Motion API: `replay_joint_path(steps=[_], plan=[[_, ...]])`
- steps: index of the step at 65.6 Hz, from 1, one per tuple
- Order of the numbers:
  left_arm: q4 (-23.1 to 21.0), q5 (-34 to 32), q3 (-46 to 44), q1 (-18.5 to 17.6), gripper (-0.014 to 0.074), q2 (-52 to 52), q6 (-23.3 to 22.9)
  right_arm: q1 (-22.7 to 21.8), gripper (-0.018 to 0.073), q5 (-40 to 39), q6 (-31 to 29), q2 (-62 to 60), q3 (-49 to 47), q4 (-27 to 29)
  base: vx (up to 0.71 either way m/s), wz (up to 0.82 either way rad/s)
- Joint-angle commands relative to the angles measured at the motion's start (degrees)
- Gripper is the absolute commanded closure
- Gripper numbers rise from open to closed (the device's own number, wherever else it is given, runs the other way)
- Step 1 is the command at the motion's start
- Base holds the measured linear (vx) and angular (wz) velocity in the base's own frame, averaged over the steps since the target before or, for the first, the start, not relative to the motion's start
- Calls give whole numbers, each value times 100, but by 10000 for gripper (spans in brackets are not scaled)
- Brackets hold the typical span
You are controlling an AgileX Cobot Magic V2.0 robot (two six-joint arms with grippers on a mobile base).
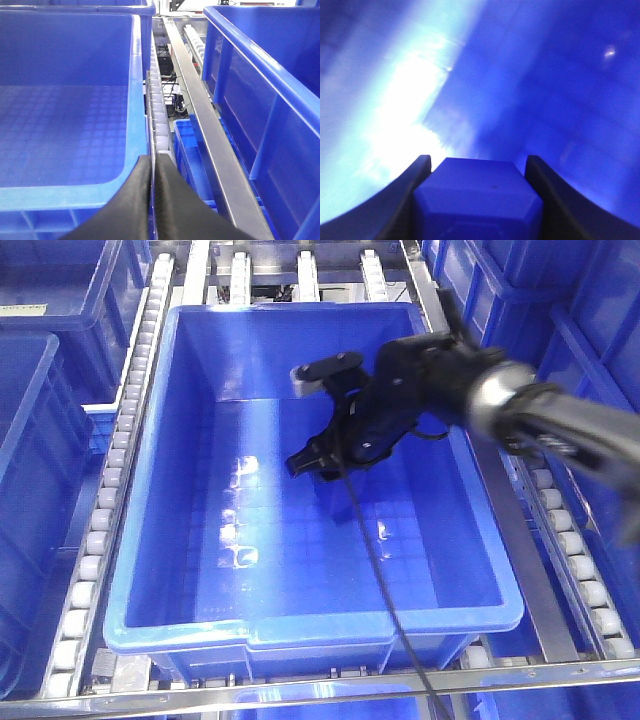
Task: Pour parts from conveyor to right shelf
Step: 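Lower the right gripper with the blue part into the bin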
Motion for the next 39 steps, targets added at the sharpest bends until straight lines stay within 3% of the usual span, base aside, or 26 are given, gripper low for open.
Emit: replay_joint_path(steps=[1, 39], plan=[[-45, -413, -110, 16, 603, -67, -49, -23, 564, -87, -48, -86, -419, -27, 0, 0], [-45, -413, -110, 16, 603, -67, -49, -23, 545, -197, -48, 344, -468, -27, 0, 0]])
